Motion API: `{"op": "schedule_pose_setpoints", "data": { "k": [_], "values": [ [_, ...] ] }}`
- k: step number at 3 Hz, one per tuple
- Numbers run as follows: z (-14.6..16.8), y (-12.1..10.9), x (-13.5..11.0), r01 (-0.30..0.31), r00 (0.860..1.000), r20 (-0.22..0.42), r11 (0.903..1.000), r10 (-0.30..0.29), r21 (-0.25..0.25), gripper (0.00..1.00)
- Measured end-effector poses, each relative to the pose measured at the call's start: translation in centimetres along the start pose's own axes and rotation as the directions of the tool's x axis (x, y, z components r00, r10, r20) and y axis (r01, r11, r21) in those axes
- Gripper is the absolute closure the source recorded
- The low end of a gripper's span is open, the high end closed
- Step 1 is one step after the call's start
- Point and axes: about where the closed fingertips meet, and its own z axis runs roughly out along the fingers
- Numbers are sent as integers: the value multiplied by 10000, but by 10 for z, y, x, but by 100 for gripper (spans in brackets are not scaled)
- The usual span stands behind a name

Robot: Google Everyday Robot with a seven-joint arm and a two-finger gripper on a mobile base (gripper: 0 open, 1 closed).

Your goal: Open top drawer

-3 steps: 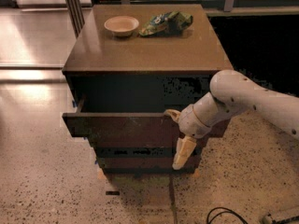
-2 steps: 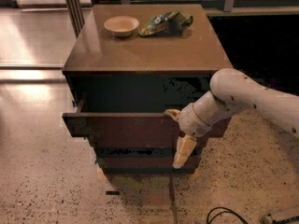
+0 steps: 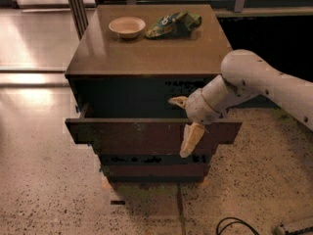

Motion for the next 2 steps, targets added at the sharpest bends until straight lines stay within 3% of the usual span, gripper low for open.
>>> {"op": "schedule_pose_setpoints", "data": {
  "k": [1,2],
  "values": [
    [17,-1,10,-246,9996,119,9978,254,-613,0],
    [50,19,33,-855,9947,453,9876,921,-1313,0]
  ]
}}
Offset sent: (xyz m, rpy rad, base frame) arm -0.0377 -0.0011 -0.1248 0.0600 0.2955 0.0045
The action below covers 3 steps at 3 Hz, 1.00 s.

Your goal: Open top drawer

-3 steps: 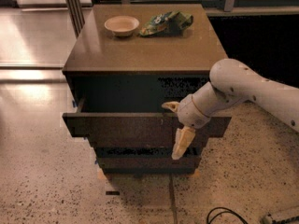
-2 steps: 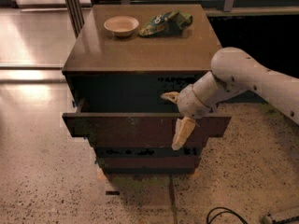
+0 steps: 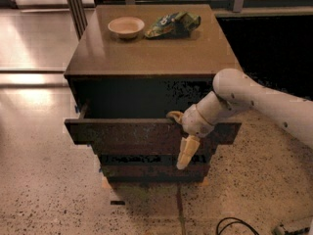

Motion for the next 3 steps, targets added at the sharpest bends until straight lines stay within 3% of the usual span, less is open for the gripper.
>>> {"op": "schedule_pose_setpoints", "data": {
  "k": [2,3],
  "values": [
    [-10,11,-10,-199,9997,126,9997,201,-138,0],
    [-21,53,-17,-817,9959,319,9937,843,-763,0]
  ]
}}
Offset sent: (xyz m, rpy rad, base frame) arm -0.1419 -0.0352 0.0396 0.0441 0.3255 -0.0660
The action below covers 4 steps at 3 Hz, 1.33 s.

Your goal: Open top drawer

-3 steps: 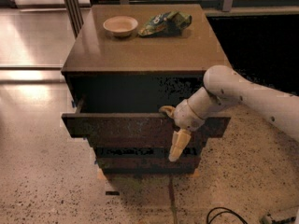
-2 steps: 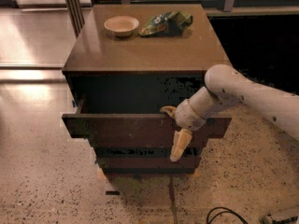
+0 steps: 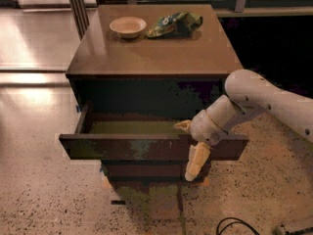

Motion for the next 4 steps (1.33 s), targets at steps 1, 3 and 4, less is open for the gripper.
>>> {"op": "schedule_pose_setpoints", "data": {
  "k": [1,3,4],
  "values": [
    [0,0,0,-1,10000,-1,10000,1,-6,0],
    [20,16,-1,-126,9999,32,9983,128,-573,0],
    [16,52,-12,-447,9984,319,9953,476,-853,0]
  ]
}}
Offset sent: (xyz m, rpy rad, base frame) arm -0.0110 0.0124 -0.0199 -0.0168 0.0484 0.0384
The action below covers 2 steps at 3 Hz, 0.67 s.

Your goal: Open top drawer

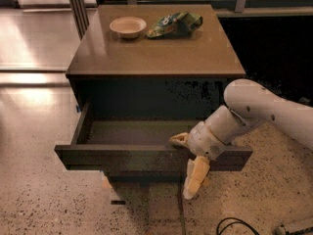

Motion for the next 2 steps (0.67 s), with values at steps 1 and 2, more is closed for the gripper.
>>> {"op": "schedule_pose_setpoints", "data": {
  "k": [1,2],
  "values": [
    [5,3,2,-41,10000,31,9999,41,-116,0],
    [9,8,2,-90,9999,68,9997,92,-244,0]
  ]
}}
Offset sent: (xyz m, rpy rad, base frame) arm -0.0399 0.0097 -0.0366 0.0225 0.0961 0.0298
